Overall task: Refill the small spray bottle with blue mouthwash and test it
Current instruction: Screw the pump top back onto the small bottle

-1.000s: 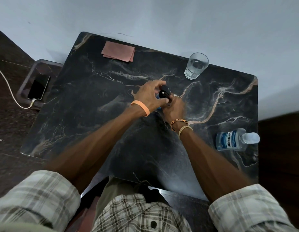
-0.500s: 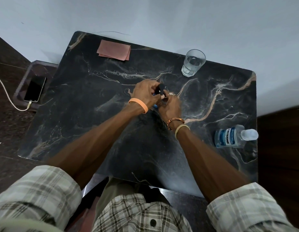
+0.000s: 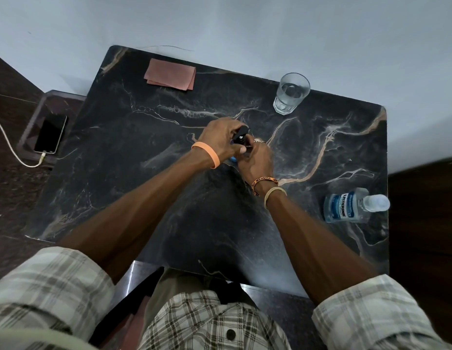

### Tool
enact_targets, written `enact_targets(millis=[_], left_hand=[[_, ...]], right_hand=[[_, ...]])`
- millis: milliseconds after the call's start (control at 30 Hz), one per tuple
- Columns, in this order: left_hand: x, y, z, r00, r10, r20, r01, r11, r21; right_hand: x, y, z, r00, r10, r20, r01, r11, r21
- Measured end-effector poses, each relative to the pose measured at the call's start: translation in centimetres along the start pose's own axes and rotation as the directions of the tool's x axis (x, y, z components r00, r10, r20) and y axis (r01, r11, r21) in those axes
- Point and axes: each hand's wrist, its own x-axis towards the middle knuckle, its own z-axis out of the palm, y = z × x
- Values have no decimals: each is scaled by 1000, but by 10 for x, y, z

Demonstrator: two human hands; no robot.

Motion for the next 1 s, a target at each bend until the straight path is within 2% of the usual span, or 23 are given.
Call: enact_targets(millis=[267, 333, 400, 567, 667, 733, 800, 900, 1000], left_hand=[[0, -1, 1, 998, -50, 37, 56, 983, -173], [1, 1, 1, 998, -67, -4, 66, 989, -135], [2, 2, 2, 993, -103, -54, 92, 981, -171], [1, 2, 5, 992, -123, -2, 117, 947, -300], [3, 3, 1, 996, -82, -30, 75, 978, -196], [5, 5, 1, 992, -111, -57, 101, 982, -159], [7, 7, 1, 993, -118, -22, 113, 978, -173], [6, 8, 0, 997, -54, 52, 62, 985, -159], [8, 10, -2, 996, -86, -24, 84, 995, -56]], right_hand=[[2, -3, -1, 998, 59, 20, -58, 998, -35], [2, -4, -1, 999, 46, 14, -45, 998, -49], [1, -3, -2, 999, 32, 19, -31, 998, -52], [1, -5, -3, 999, 45, 11, -45, 998, -35], [1, -6, -2, 998, 54, 23, -54, 998, -32], [2, -5, -2, 997, 69, 35, -68, 997, -29], [2, -4, -3, 995, 90, 36, -90, 996, -13], [2, -5, -3, 994, 102, 33, -101, 995, -22], [1, -7, -4, 998, 60, 21, -59, 998, -27]])
